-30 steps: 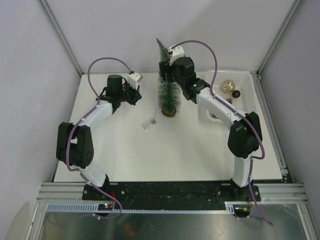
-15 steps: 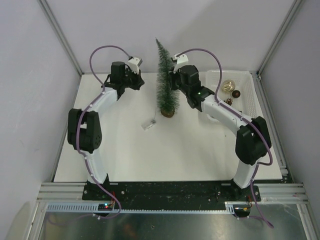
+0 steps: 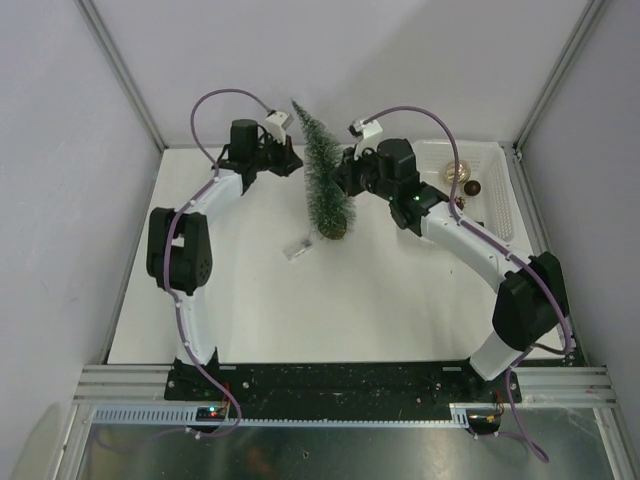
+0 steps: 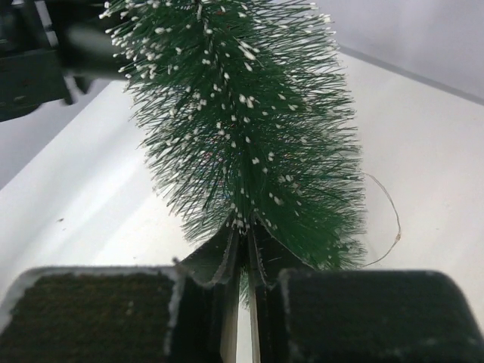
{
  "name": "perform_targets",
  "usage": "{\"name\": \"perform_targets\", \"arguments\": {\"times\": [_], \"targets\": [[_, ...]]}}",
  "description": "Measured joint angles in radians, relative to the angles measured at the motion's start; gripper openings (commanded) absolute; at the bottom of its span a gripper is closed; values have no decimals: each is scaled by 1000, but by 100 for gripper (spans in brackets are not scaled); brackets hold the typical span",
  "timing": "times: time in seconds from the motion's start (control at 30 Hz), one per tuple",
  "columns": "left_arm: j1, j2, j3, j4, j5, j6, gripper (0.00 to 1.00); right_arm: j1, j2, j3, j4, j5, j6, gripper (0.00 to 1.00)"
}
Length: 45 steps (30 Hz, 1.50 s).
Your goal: Decorate the small christmas tree
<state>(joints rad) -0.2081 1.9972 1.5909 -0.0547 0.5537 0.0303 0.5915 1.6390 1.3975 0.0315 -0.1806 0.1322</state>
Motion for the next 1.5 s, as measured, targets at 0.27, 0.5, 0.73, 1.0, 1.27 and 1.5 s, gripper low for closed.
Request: {"name": "perform_targets", "arguments": {"times": [0.27, 0.5, 0.73, 1.0, 1.27, 1.5], "targets": [[-71, 84, 109, 71, 110, -76, 10, -22, -28, -40, 6, -156, 89, 8], [-132, 84, 110, 158, 206, -147, 13, -32, -28, -60, 13, -246, 133, 8], [-134, 78, 83, 223, 346, -262, 14, -19, -28, -80, 33, -273, 141, 37], [-135, 39, 8, 255, 435, -312, 14, -42, -104, -132, 16, -273, 169, 78], [-135, 18, 8, 264, 450, -323, 17, -153, -339, -245, 6, -305, 208, 80], [-135, 11, 8, 272, 446, -338, 18, -321, -394, -304, 72, -333, 288, 78]]}}
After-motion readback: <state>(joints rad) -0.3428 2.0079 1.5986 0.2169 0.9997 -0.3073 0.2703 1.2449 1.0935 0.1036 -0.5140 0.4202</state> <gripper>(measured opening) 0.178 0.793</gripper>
